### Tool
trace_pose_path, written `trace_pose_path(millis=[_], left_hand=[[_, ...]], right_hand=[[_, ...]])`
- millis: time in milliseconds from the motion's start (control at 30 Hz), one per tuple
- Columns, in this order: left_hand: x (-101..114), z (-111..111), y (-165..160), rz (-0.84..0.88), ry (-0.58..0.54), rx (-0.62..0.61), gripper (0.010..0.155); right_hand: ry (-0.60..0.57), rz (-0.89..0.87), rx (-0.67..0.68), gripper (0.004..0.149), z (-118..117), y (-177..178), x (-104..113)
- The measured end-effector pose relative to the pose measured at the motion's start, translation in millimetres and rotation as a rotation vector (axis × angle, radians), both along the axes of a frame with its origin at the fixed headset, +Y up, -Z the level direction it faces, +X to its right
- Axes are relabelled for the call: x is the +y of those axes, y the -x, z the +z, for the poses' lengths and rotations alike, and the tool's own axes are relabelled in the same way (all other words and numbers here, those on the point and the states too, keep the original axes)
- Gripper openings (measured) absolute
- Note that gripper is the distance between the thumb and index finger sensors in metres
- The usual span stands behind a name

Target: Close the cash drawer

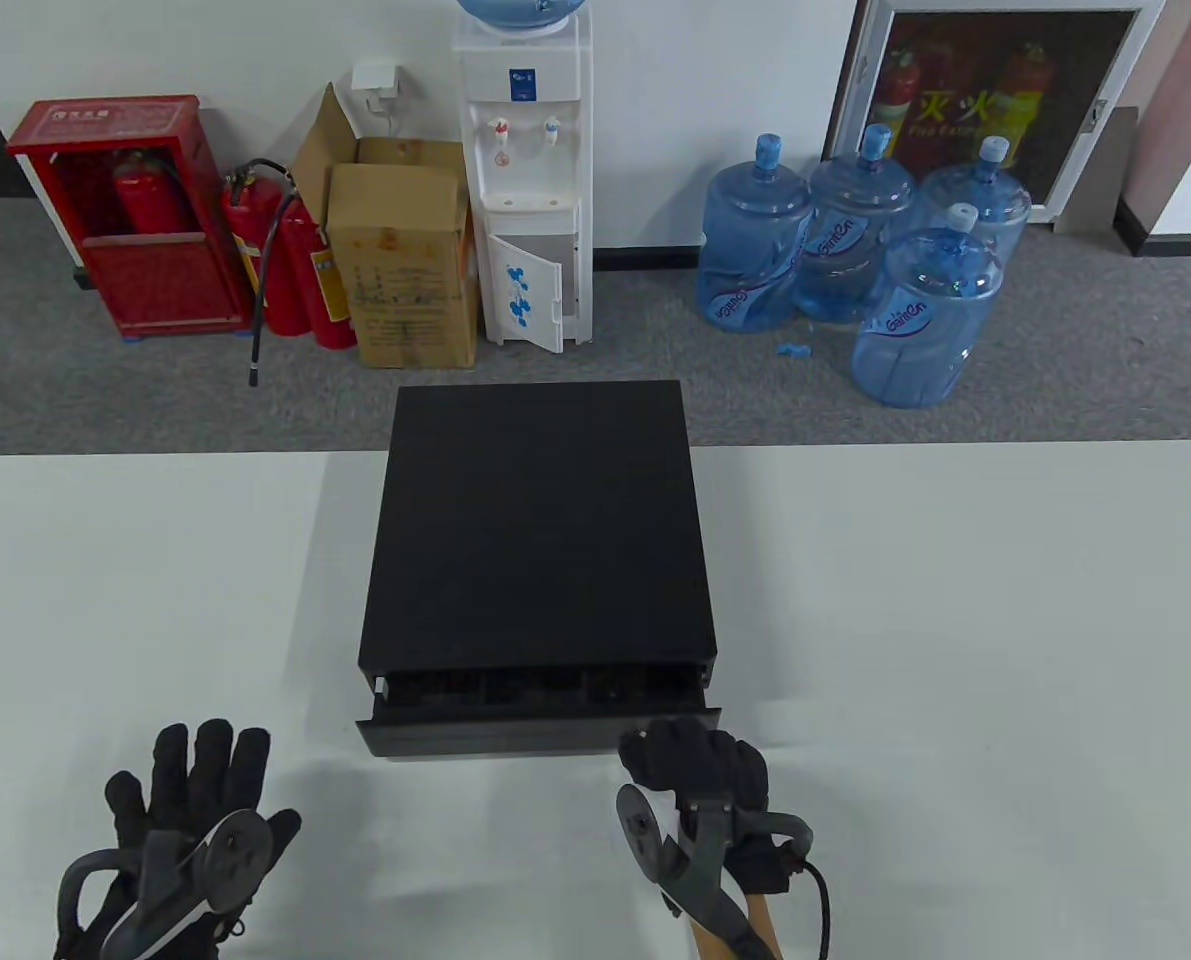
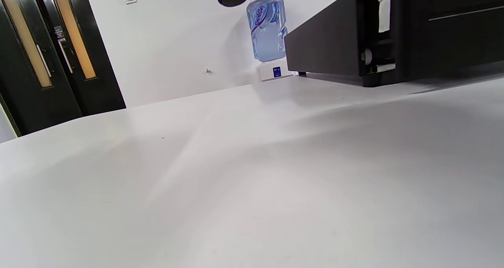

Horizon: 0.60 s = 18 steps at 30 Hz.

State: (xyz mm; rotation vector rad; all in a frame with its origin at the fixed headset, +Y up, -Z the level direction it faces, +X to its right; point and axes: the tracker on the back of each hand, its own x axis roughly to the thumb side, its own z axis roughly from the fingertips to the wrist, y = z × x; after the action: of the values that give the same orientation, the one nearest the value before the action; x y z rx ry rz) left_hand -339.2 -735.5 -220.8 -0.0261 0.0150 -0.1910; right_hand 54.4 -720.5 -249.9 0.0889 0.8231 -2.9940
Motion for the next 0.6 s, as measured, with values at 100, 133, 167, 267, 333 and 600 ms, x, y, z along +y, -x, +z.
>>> trace_pose_path(millis=[100,133,167,267,333,600], left_hand=[[0,0,-1,0.000,0.003,-0.001,0.082],[0,0,-1,0.001,0.005,0.000,0.082],[0,0,-1,0.001,0.007,-0.001,0.082],[0,0,-1,-0.001,0.013,0.000,0.082],[0,0,-2,0.001,0.013,0.000,0.082],[0,0,-2,0.007,0.023,0.000,0.082]], right_hand=[[0.041,0.010,-0.008,0.044,-3,3,-6],[0.062,0.013,-0.013,0.045,-5,4,-9],[0.084,0.019,-0.013,0.045,-7,6,-12],[0.116,0.016,-0.019,0.047,-10,8,-18],[0.137,0.017,-0.028,0.048,-12,10,-21],[0.193,0.011,-0.057,0.046,-20,14,-31]])
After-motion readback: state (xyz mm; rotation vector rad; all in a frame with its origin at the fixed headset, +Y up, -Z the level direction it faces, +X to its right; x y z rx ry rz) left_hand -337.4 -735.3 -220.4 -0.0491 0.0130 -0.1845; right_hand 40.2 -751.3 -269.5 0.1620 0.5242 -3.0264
